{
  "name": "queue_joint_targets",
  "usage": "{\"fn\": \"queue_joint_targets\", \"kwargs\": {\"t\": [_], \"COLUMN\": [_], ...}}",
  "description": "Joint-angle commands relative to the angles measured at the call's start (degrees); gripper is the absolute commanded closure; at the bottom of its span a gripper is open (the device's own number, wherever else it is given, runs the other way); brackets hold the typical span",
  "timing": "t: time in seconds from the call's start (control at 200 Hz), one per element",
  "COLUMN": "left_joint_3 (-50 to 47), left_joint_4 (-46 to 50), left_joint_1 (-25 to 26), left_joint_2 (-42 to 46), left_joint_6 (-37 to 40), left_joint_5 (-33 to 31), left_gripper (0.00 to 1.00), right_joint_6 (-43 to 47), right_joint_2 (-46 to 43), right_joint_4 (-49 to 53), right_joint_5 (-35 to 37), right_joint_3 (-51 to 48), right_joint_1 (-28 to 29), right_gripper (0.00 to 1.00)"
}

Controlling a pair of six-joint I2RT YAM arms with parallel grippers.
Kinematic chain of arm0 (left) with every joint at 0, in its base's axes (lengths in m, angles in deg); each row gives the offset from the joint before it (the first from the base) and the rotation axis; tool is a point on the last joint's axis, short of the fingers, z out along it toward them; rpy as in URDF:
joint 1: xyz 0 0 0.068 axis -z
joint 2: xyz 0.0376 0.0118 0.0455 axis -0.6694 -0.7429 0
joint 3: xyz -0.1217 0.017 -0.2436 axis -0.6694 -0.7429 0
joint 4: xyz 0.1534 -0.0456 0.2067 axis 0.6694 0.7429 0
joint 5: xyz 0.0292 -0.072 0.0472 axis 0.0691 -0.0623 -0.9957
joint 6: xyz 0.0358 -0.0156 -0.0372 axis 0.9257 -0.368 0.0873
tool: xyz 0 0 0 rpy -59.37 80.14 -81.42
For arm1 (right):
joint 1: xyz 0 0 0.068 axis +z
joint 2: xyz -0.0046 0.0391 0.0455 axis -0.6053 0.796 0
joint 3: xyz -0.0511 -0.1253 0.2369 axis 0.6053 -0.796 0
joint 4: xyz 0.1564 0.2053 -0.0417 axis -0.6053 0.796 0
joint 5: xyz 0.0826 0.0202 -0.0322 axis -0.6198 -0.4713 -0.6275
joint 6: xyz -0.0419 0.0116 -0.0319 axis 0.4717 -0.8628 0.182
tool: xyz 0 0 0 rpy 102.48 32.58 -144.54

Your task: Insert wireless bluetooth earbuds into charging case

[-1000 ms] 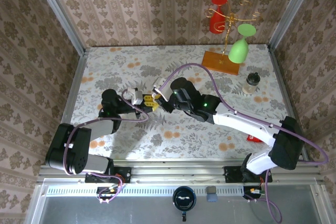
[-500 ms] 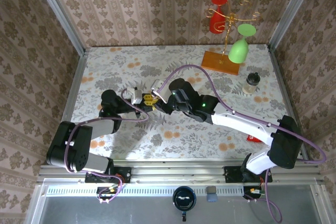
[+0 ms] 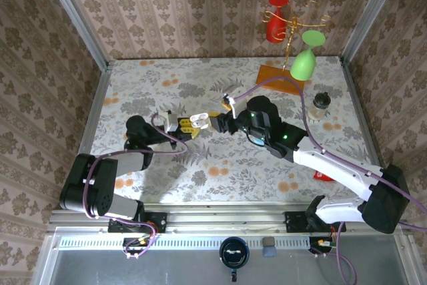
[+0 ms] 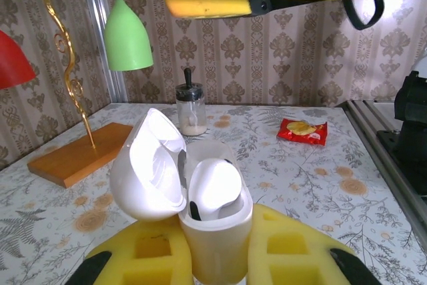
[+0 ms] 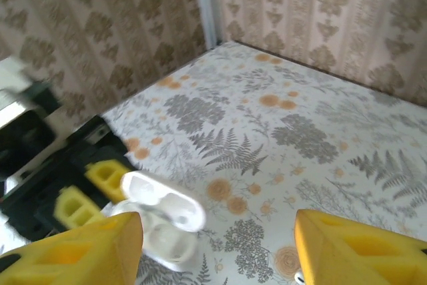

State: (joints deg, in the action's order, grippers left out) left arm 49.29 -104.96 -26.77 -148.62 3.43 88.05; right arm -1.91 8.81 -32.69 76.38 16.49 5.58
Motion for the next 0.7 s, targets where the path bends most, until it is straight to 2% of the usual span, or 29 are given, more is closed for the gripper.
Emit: {"fn": "queue_joint_targets", "kwargs": {"t": [0.0, 0.06, 0.205, 0.35, 0.55, 0.695], "left_joint_3": [-1.1, -1.5, -2.7, -2.9, -2.9, -2.7], "left_joint_4": [-2.1, -1.7, -0.9, 1.9, 6.7, 9.6], "left_joint_1": [-0.9, -1.0, -1.1, -1.1, -0.8, -0.2], "left_joint_2": [2.0, 3.0, 5.0, 7.0, 10.2, 11.7], "left_joint_6": [0.5, 1.3, 3.1, 4.1, 5.4, 5.6], "left_joint_5": [-0.8, -1.6, -3.6, -4.6, -6.5, -9.2], "left_gripper": [1.0, 1.0, 1.0, 1.0, 1.0, 1.0], "right_joint_6": [-11.6, -13.9, -16.7, -18.5, -18.0, -17.1], "right_joint_2": [0.6, 3.2, 12.1, 22.5, 36.1, 45.2], "right_joint_4": [-1.9, 2.5, 12.4, 19.8, 23.6, 28.1], "right_joint_5": [3.8, 3.4, 4.8, 1.2, -4.6, -9.6], "right_joint_3": [-1.9, -0.4, 5.5, 13.3, 23.3, 32.1], "right_joint_1": [-3.8, -6.0, -7.3, -8.0, -8.4, -8.9], "right_gripper": [0.38, 0.38, 0.41, 0.43, 0.51, 0.52]}}
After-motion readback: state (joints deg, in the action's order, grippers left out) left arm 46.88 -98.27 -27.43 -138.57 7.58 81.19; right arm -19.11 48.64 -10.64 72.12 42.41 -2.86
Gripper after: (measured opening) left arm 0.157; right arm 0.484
